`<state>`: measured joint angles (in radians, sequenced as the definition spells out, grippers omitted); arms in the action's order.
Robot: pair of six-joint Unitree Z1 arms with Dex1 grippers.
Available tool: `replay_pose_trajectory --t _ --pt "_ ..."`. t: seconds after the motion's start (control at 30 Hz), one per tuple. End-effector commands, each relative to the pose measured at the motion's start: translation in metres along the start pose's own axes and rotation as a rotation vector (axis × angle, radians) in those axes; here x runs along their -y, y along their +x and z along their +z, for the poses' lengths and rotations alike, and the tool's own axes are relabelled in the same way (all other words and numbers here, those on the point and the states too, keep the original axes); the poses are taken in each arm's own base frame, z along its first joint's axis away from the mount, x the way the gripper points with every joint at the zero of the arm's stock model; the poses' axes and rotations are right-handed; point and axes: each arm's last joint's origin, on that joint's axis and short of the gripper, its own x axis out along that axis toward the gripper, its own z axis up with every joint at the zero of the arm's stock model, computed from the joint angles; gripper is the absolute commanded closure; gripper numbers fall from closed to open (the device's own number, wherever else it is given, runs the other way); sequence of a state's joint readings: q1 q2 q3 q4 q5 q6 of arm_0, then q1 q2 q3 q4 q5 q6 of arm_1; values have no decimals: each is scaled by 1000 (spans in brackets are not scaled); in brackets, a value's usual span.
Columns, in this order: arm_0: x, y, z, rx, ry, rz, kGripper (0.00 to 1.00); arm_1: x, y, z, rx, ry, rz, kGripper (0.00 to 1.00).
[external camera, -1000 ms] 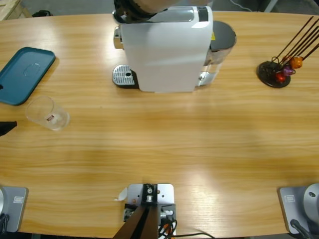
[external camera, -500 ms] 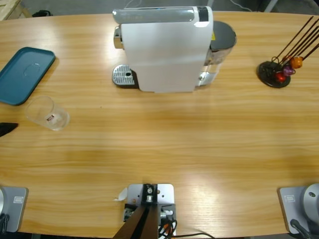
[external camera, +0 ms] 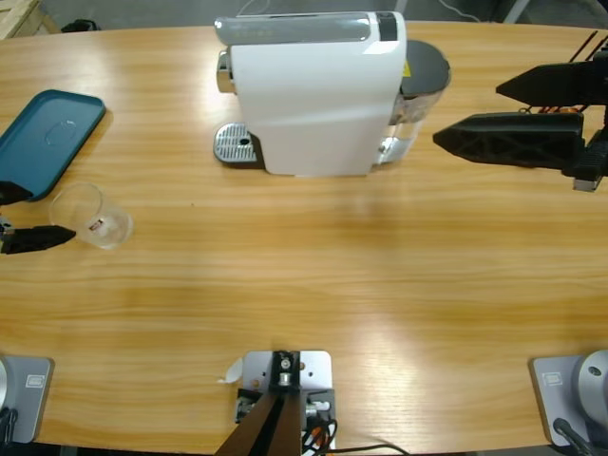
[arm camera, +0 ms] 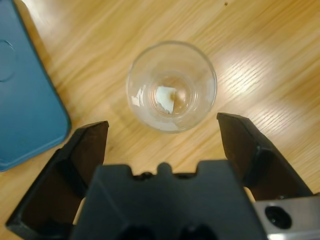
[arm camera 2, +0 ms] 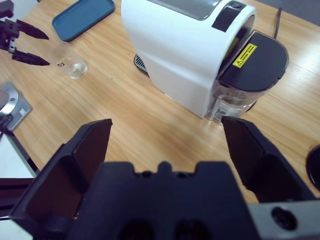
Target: Pour coffee
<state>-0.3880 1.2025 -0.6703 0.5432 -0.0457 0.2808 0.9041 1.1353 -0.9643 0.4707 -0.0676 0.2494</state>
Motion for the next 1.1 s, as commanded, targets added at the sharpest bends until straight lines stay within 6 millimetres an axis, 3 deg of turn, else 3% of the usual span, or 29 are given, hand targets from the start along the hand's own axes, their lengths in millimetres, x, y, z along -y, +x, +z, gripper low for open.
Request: replay_pose_trajectory --t 0.03,0.23,0.27,0.4,0.43,0.6,0.63,0.67,0.73,0.83,1.0,1.1 --pt "-3 22 10 -36 -5 -73 55 7 5 -14 -13 2 -30 0" --pt "-4 29 15 -4 -4 -74 38 8 9 -15 -18 5 -28 0" --pt "-4 29 15 -4 -3 -77 92 8 9 -16 -20 5 -28 0" --pt "-2 29 13 -12 22 -94 602 12 8 -16 -15 18 -37 0" --pt "-2 28 12 -13 29 -93 652 13 7 -16 -13 23 -38 0" --pt "5 29 9 -37 71 -106 652 16 3 -17 0 35 -44 0" --pt "6 29 8 -39 82 -106 640 16 2 -18 1 35 -45 0" --pt "6 29 8 -38 87 -107 567 17 1 -18 3 37 -45 0" --pt "7 26 6 -25 88 -103 263 17 0 -19 5 37 -45 0" --pt "7 18 3 -9 103 -75 100 17 0 -20 2 37 -44 0" --pt "8 6 -4 29 117 -46 10 17 1 -20 0 37 -40 0" --pt "10 6 -5 26 133 -66 9 17 0 -21 -1 37 -40 0"
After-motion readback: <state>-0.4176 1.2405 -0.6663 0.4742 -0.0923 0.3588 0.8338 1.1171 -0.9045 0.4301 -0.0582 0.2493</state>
